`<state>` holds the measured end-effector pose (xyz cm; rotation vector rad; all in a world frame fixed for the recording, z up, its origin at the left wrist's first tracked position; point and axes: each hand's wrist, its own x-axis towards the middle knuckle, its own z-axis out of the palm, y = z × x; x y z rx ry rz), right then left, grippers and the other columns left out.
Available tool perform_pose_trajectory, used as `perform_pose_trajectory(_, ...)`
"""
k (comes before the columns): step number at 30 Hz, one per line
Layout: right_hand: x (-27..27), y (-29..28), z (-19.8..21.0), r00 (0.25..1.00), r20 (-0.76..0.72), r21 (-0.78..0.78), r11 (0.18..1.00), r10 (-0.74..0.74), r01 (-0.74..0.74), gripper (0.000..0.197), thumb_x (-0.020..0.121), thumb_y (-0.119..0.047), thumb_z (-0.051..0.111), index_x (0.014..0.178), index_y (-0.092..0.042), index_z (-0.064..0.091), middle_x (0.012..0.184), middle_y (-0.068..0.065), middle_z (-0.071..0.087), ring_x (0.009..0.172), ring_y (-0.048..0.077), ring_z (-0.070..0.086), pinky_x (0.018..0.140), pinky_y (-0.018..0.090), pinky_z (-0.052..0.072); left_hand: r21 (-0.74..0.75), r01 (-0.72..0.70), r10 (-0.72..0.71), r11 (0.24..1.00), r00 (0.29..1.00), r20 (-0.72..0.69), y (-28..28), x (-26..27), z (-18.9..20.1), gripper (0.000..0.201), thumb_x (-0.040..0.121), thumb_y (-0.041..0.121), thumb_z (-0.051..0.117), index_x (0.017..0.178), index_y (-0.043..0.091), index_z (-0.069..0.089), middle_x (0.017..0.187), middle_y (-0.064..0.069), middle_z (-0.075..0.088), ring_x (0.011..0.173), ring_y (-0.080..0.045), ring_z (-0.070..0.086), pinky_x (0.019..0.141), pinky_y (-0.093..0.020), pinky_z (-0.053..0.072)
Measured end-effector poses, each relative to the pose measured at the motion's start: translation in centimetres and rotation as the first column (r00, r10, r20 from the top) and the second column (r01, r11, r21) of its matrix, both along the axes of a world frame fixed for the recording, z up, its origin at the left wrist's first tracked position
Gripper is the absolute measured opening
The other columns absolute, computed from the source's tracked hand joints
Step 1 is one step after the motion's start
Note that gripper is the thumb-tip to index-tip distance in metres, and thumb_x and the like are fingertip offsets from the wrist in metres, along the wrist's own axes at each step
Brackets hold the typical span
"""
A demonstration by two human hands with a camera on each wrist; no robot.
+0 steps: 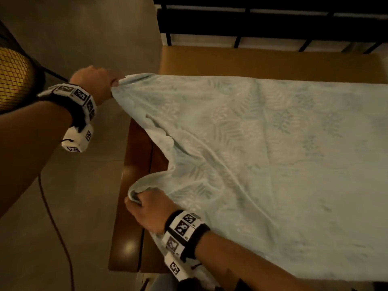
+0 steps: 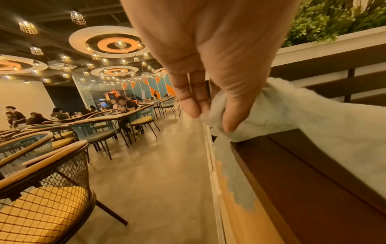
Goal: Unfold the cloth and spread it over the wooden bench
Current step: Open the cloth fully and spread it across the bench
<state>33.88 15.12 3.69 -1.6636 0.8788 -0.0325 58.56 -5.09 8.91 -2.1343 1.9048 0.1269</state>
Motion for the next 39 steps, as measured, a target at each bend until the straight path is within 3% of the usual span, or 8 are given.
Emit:
perform_pose_trajectory(8,2.1,0.3,0.9,0.970,-0.051,0.005,0.971,0.237,-0.237,0.054,0.091,-0.057,0.053,0.126,-0.016,0.052,0.118,0.007,0.065,0.104,0.024,0.062,0.092,0.040,0.050,0.164,-0.100,0.104,0.981,0.995,-0.015,4.3,2.3,-0.9,0.038,0.095,0.039,0.042,0.110,0.011,0.062,0.107,-0.017,0.066,0.093,-0.037,0.062,0.085,-0.048,0.051)
perform_pose_trajectory(13,-9.6,-1.6,0.5,0.999,-0.006,-0.133,0.990,-0.036,0.034,0.015,0.097,-0.029,0.055,0.093,-0.018,0.065,0.088,-0.002,0.067,0.080,0.008,0.058,0.077,0.025,0.045,-0.063,0.054,-0.070,0.997,0.960,-0.273,14.8,-6.0,-2.9,0.026,0.090,0.035,0.040,0.090,0.022,0.062,0.089,-0.008,0.065,0.077,-0.032,0.064,0.071,-0.046,0.055)
perform_pose_trajectory(16,-20.1,-1.7,-0.8,0.957,-0.160,-0.248,0.948,-0.243,0.199,0.008,0.095,-0.025,0.057,0.092,-0.024,0.064,0.086,-0.006,0.067,0.076,0.010,0.060,0.074,0.029,0.048,-0.125,0.139,-0.185,0.982,0.832,-0.524,23.2,-15.4,-4.8,0.030,0.082,0.047,0.046,0.097,0.026,0.062,0.087,0.000,0.066,0.075,-0.026,0.066,0.069,-0.039,0.057)
perform_pose_trajectory(20,-33.9,0.7,-2.0,0.851,-0.373,-0.364,0.902,-0.370,0.233,0.010,0.090,-0.024,0.065,0.095,-0.030,0.059,0.093,-0.006,0.061,0.086,0.014,0.062,0.073,0.026,0.046,0.245,0.253,-0.080,0.936,0.830,-0.553,30.9,-26.3,-7.4,0.048,0.075,0.058,0.051,0.116,0.032,0.053,0.117,0.006,0.053,0.107,-0.019,0.052,0.090,-0.034,0.046)
perform_pose_trajectory(23,-41.0,2.9,-2.8,0.833,-0.461,-0.344,0.927,-0.304,0.148,0.035,0.082,-0.040,0.072,0.111,-0.037,0.053,0.107,-0.010,0.053,0.100,0.015,0.055,0.087,0.031,0.047,0.169,0.235,-0.109,0.957,0.832,-0.544,34.2,-29.0,-9.3,0.045,0.070,0.057,0.060,0.108,0.033,0.052,0.109,0.007,0.053,0.097,-0.020,0.055,0.078,-0.032,0.051)
perform_pose_trajectory(28,-44.0,5.0,-3.8,0.912,-0.394,-0.376,0.926,-0.117,-0.043,0.048,0.076,-0.052,0.074,0.118,-0.039,0.054,0.115,-0.018,0.045,0.103,0.006,0.039,0.089,0.026,0.038,-0.043,0.228,-0.219,0.973,0.843,-0.491,36.6,-29.5,-11.2,0.021,0.087,0.046,0.050,0.092,0.031,0.063,0.098,0.007,0.059,0.082,-0.017,0.054,0.071,-0.029,0.047)
perform_pose_trajectory(32,-43.4,4.7,-4.8,0.934,-0.340,-0.513,0.854,-0.108,-0.088,0.017,0.079,-0.042,0.072,0.086,-0.038,0.057,0.092,-0.018,0.050,0.083,0.008,0.041,0.073,0.025,0.038,-0.109,0.232,-0.256,0.967,0.860,-0.442,36.7,-29.3,-12.3,0.035,0.097,0.043,0.040,0.085,0.024,0.066,0.088,0.004,0.061,0.074,-0.020,0.054,0.069,-0.033,0.048)
perform_pose_trajectory(39,-45.0,4.8,-5.2,0.925,-0.344,-0.495,0.868,-0.162,-0.032,0.020,0.084,-0.037,0.067,0.075,-0.037,0.049,0.084,-0.019,0.049,0.079,0.011,0.045,0.073,0.034,0.045,-0.097,-0.046,0.003,0.994,0.915,-0.403,38.4,-25.7,-11.3,0.026,0.088,0.043,0.043,0.084,0.028,0.064,0.087,0.008,0.060,0.077,-0.017,0.053,0.067,-0.035,0.050)
